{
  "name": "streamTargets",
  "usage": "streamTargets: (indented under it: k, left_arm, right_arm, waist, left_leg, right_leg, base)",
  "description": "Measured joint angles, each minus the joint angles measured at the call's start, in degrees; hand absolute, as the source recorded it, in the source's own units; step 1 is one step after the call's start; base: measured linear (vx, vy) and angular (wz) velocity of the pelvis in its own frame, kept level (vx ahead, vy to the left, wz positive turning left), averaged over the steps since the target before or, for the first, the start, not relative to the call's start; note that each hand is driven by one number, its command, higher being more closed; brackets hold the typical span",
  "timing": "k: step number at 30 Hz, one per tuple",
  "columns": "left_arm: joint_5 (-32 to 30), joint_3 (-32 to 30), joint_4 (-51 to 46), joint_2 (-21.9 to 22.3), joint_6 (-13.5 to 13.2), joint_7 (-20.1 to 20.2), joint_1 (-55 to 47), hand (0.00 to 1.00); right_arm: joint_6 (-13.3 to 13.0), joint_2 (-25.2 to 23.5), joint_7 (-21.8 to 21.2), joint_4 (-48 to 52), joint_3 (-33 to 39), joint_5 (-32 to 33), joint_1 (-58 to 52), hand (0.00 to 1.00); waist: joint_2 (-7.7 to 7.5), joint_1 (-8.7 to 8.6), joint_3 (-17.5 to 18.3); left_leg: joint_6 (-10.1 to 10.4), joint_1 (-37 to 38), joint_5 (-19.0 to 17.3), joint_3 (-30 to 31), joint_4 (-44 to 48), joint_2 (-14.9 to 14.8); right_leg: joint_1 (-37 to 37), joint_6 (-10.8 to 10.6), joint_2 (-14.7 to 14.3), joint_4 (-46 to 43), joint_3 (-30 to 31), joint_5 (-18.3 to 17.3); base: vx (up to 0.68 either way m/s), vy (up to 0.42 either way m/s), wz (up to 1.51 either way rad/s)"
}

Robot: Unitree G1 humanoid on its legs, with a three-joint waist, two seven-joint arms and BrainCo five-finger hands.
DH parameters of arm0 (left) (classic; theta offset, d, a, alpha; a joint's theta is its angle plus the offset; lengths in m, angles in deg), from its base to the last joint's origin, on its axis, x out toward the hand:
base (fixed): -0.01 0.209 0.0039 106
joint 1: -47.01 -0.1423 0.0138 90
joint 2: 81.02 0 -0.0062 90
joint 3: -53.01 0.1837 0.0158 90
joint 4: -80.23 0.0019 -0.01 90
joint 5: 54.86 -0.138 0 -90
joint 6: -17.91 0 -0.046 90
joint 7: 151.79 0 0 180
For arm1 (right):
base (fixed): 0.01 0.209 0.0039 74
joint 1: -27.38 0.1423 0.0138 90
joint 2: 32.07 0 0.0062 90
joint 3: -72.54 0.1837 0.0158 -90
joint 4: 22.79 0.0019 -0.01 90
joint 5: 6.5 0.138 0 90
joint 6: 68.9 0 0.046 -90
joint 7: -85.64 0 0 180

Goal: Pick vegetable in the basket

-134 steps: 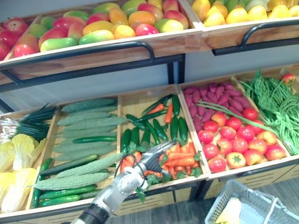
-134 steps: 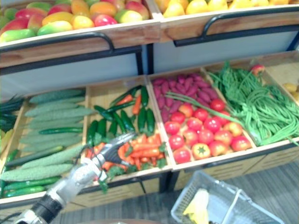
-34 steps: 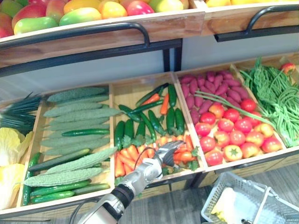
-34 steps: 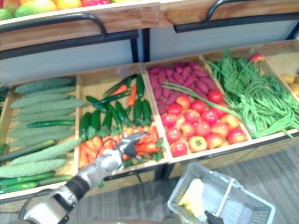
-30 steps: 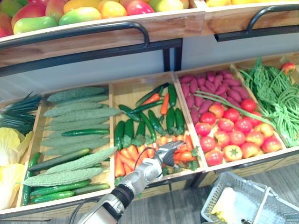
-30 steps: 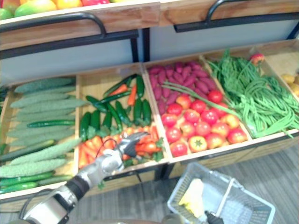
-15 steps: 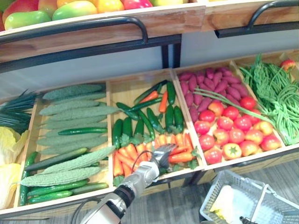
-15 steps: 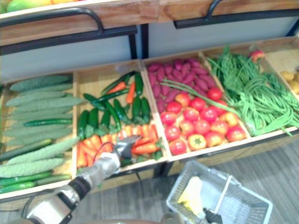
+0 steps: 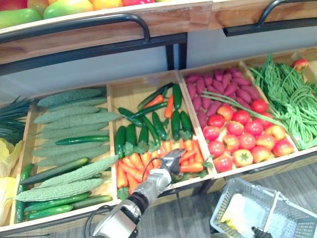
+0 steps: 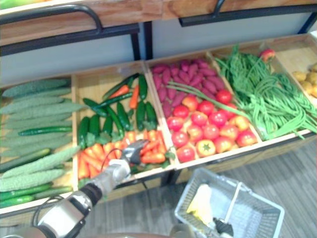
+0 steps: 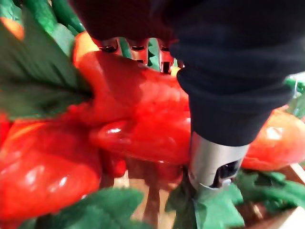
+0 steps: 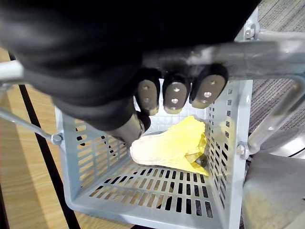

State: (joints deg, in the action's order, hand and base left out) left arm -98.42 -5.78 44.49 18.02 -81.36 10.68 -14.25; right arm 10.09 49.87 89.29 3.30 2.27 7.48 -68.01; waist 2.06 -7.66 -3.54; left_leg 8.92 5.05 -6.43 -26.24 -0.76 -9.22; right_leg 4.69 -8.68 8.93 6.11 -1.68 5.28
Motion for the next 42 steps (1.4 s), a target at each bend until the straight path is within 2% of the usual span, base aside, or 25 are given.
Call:
streamTargets:
  k: [7, 12, 15, 26, 31, 35, 42]
  left_arm:
    - [0.00, 0.13, 0.51, 0.06, -0.07, 0.12, 1.61, 1.00]
    - [0.03, 0.81, 0.70, -0.01, 0.02, 2.12, 1.38, 1.00]
    - [0.04, 1.15, 0.94, -0.04, 0.05, 2.50, 1.28, 1.00]
    - [0.70, 0.76, 0.20, -0.64, 0.48, 2.78, 0.16, 1.00]
    - [1.69, -2.11, -9.02, -3.61, 1.08, 2.95, -1.40, 1.00]
    - [2.89, -3.94, -20.02, -6.69, 1.00, 3.20, -2.67, 1.00]
    - [2.93, -5.25, -29.38, -10.12, 0.40, 3.29, -4.40, 1.00]
  right_arm:
    - [-0.18, 0.00, 0.38, -0.02, 0.05, 0.02, 0.62, 1.00]
    - [-0.23, 0.00, 0.77, -0.05, 0.05, 0.02, 0.76, 1.00]
    - [-0.23, -0.01, 0.76, -0.09, 0.04, 0.02, 0.76, 1.00]
    - [-0.21, -0.02, 0.73, -0.16, 0.14, 0.01, 0.72, 1.00]
    - [-0.10, -0.06, 0.73, -0.18, 0.65, -0.02, 0.65, 1.00]
    - [0.34, -0.12, 0.70, -0.17, 2.27, 0.00, -0.10, 1.00]
    - [0.33, -0.17, -0.22, 0.14, 2.21, 0.02, -0.78, 1.00]
  waist:
    - [0.27, -0.34, -0.74]
    - [0.30, -0.56, -1.11]
    - [0.30, -1.31, -1.26]
    - [0.36, -1.31, -1.23]
    - [0.52, -0.87, -1.19]
    - [0.63, 0.25, -1.12]
    - [0.70, 1.01, -0.98]
  left_leg:
    - [0.02, 0.08, -0.02, 0.14, 0.00, -0.03]
    - [0.01, 0.10, -0.02, 0.52, 0.07, -0.03]
    - [0.00, 0.11, -0.02, 1.61, 0.41, -0.05]
    - [-0.01, 0.15, -0.02, 2.03, 0.97, -0.20]
    - [-0.02, 0.60, -0.02, 2.24, 0.96, -0.22]
    - [-0.04, 1.50, 0.00, 2.66, 0.96, -0.19]
    - [-0.12, 2.10, 0.07, 2.75, 0.96, -0.28]
  right_leg:
    - [-0.05, 0.00, -0.10, 0.02, 0.07, 0.00]
    - [-0.31, 0.00, -0.07, 0.01, -0.26, 0.00]
    - [-1.06, 0.00, 0.06, 0.01, -1.07, 0.00]
    - [-1.44, 0.05, 0.06, 0.00, -1.08, 0.07]
    - [-2.09, 0.06, 0.10, -0.01, -1.38, 0.06]
    - [-3.37, 0.07, 0.28, -0.02, -2.03, 0.05]
    - [-4.06, 0.09, 0.30, -0.02, -2.38, 0.06]
  base:
    - [-0.03, -0.051, -0.01]
    - [-0.03, -0.065, 0.03]
    - [-0.01, -0.026, 0.11]
    - [-0.05, -0.048, 0.02]
    - [-0.02, -0.034, 0.03]
    - [-0.02, -0.026, 0.05]
    - [-0.05, -0.037, 0.02]
